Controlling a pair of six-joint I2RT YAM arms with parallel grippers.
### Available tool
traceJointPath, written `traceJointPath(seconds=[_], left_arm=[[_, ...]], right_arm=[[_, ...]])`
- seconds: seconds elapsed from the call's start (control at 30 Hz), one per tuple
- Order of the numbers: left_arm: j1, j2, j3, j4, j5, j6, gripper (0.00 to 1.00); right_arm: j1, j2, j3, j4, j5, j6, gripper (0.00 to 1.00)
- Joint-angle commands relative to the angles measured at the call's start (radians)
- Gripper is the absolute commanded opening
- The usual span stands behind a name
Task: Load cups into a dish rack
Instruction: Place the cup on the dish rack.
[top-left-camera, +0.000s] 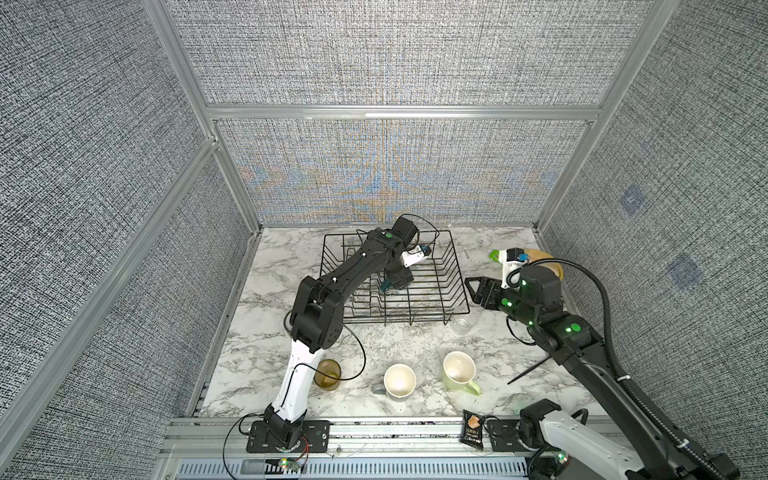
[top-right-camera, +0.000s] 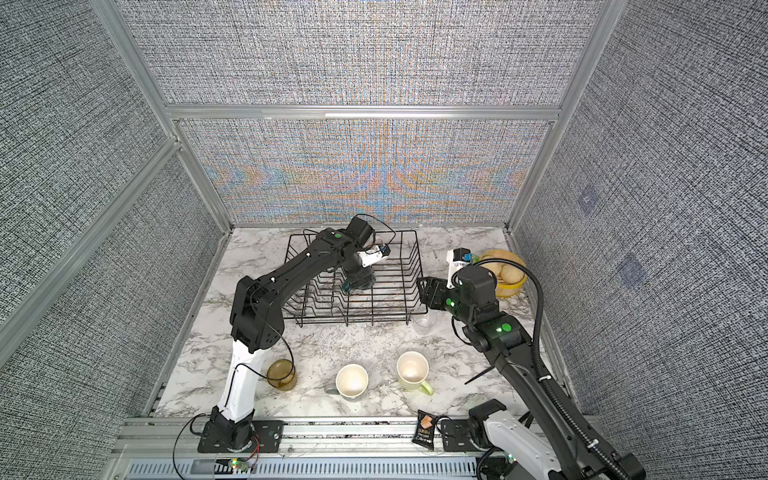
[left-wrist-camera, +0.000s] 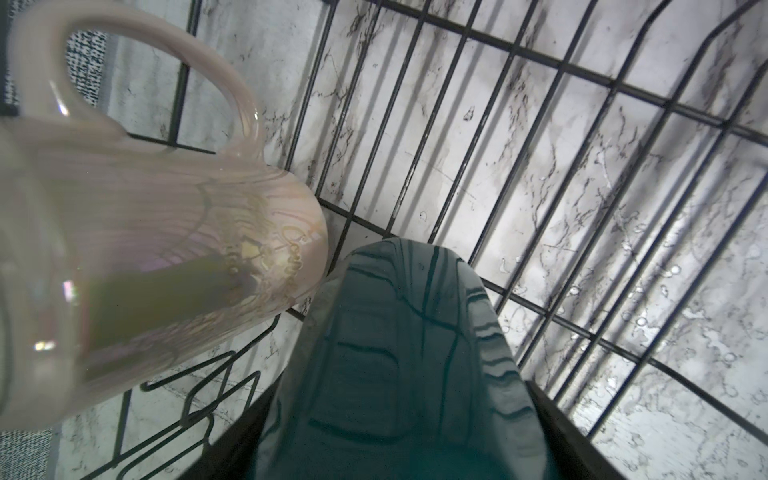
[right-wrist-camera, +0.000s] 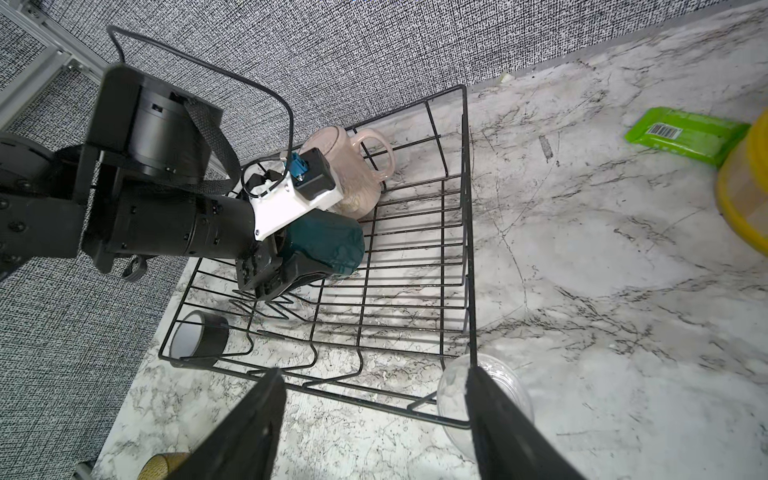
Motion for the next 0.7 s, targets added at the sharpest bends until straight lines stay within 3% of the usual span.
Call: traceJointPath(seconds=[0.0, 0.13, 0.67], left_arm=[[-0.001, 0.003, 0.006, 0.008, -0.017, 0.019, 0.69], [-0.001, 0.016, 0.028, -0.016, 0.026, 0.029, 0.69], [-0.002, 0.055, 0.073, -0.026, -0.003, 0.013, 0.78]], right_arm=[[-0.001, -0.01, 0.008, 0.0, 0.008, -0.007, 0.69], [-0.001, -0.019, 0.027, -0.041, 0.029, -0.018, 0.69], [-0.001, -0.001, 0.065, -0.102, 0.033, -0.048, 0.69]])
